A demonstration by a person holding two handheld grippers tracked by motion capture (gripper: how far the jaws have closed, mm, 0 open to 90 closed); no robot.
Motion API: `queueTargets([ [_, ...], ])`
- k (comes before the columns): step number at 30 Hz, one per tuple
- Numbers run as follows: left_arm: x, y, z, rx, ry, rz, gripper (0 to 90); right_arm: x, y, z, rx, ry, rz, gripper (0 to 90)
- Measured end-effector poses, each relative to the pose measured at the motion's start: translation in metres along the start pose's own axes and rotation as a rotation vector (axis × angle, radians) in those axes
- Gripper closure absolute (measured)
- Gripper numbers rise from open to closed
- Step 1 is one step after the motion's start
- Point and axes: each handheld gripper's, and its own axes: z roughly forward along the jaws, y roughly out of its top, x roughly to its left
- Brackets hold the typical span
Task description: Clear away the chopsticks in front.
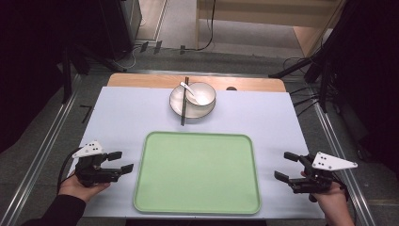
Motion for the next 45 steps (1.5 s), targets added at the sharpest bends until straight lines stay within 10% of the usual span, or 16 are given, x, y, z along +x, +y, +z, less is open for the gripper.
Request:
queueTargets([
  [10, 0.0, 0.017, 0.014, 0.106, 0.023, -0.065, 29.0, 0.0, 0.0, 0.0, 0.006, 0.0, -0.001, 16.6],
  [45, -0.004, 0.109, 0.058, 0.175, 0.024, -0.072, 28.8, 0.002, 0.0, 0.001, 0.011, -0.004, -0.001, 16.3],
])
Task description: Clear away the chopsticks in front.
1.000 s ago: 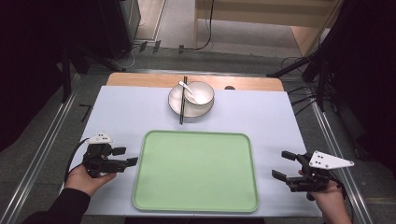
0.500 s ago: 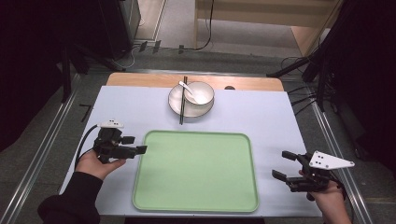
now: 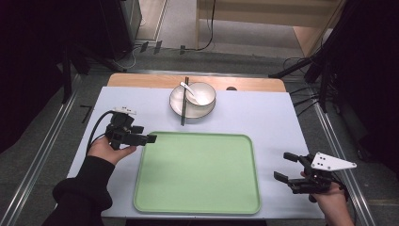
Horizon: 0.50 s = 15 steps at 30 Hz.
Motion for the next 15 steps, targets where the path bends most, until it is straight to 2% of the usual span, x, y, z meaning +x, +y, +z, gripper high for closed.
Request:
queueTargets([
  [8, -0.006, 0.022, 0.011, 0.001, -0.016, 0.015, 28.8, 0.0, 0.0, 0.0, 0.001, 0.001, -0.002, 16.4],
  [15, -0.007, 0.045, 0.027, 0.018, -0.007, 0.022, 28.8, 0.0, 0.0, 0.001, 0.011, 0.002, 0.001, 16.4],
])
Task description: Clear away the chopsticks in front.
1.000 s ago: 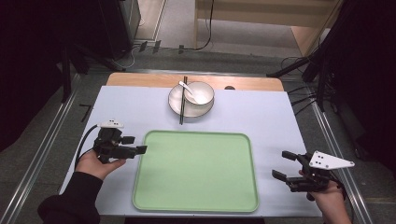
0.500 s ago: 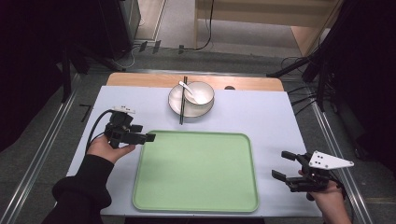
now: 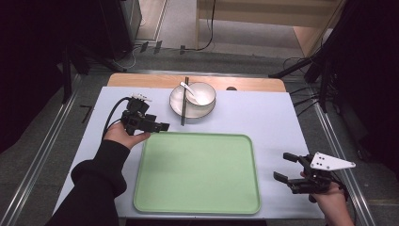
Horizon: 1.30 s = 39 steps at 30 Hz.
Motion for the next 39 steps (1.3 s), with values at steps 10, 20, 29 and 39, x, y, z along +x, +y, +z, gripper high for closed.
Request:
queueTargets([
  [10, 0.004, 0.03, 0.024, 0.02, 0.019, -0.013, 28.8, 0.001, 0.001, 0.0, -0.005, 0.008, -0.002, 16.4],
  [20, 0.005, 0.056, 0.047, 0.037, 0.063, -0.001, 29.0, 0.0, 0.001, 0.0, -0.01, 0.012, -0.006, 16.4],
  [29, 0.011, 0.07, 0.08, 0.042, 0.132, -0.03, 32.9, 0.0, 0.001, -0.001, -0.011, 0.017, -0.004, 16.4],
  [39, 0.018, 0.072, 0.106, 0.047, 0.21, -0.102, 48.9, -0.001, 0.0, -0.001, -0.014, 0.019, -0.001, 16.4],
])
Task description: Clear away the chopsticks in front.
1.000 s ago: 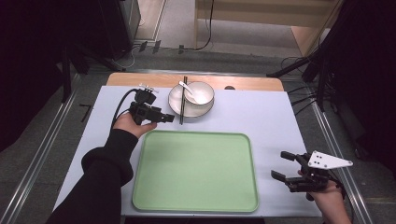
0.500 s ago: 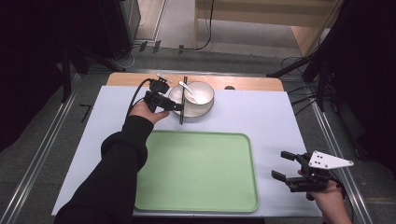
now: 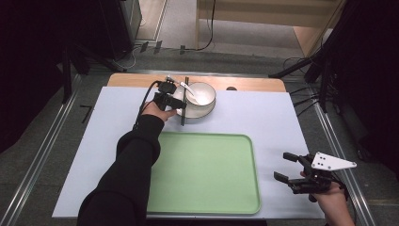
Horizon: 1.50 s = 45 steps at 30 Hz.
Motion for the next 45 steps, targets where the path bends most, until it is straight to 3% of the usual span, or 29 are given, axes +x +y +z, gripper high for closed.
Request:
queueTargets([
  [1, 0.0, 0.0, 0.002, 0.003, 0.005, -0.005, 48.9, 0.0, 0.0, 0.0, 0.001, 0.0, 0.0, 16.4],
  [3, 0.003, 0.001, 0.007, 0.016, -0.012, -0.059, 52.3, 0.0, 0.0, 0.0, 0.0, 0.0, -0.001, 16.4],
  [10, 0.006, 0.0, 0.014, 0.028, -0.022, -0.084, 60.8, 0.0, 0.0, 0.001, 0.001, 0.004, -0.009, 16.4],
  [16, 0.004, 0.0, 0.02, 0.052, 0.002, -0.074, 70.6, -0.001, 0.0, 0.001, -0.002, 0.008, -0.007, 16.4],
  [17, 0.004, 0.0, 0.02, 0.045, 0.021, -0.066, 70.6, 0.0, 0.0, 0.001, -0.002, 0.008, -0.009, 16.4],
  [18, 0.004, 0.0, 0.021, 0.039, 0.023, -0.08, 76.6, 0.0, 0.001, 0.001, 0.001, 0.012, -0.013, 16.4],
  [27, 0.008, 0.0, 0.027, 0.038, 0.045, -0.155, 82.1, 0.0, 0.001, 0.001, 0.003, 0.014, -0.016, 16.4],
  [29, 0.008, 0.0, 0.027, 0.034, 0.069, -0.153, 85.3, 0.0, 0.001, 0.002, 0.004, 0.014, -0.016, 16.4],
  [31, 0.01, 0.001, 0.028, 0.036, 0.053, -0.188, 85.5, 0.0, 0.001, 0.002, 0.004, 0.014, -0.017, 16.4],
  [38, 0.013, 0.001, 0.026, 0.037, 0.039, -0.223, 86.1, 0.001, 0.001, 0.002, 0.004, 0.014, -0.017, 16.4],
  [41, 0.016, 0.003, 0.018, 0.017, 0.018, -0.24, 86.3, 0.0, 0.0, 0.001, 0.003, 0.012, -0.018, 16.4],
  [45, 0.024, 0.004, 0.003, 0.01, 0.02, -0.245, 86.3, 0.0, 0.0, 0.001, 0.003, 0.012, -0.012, 16.4],
])
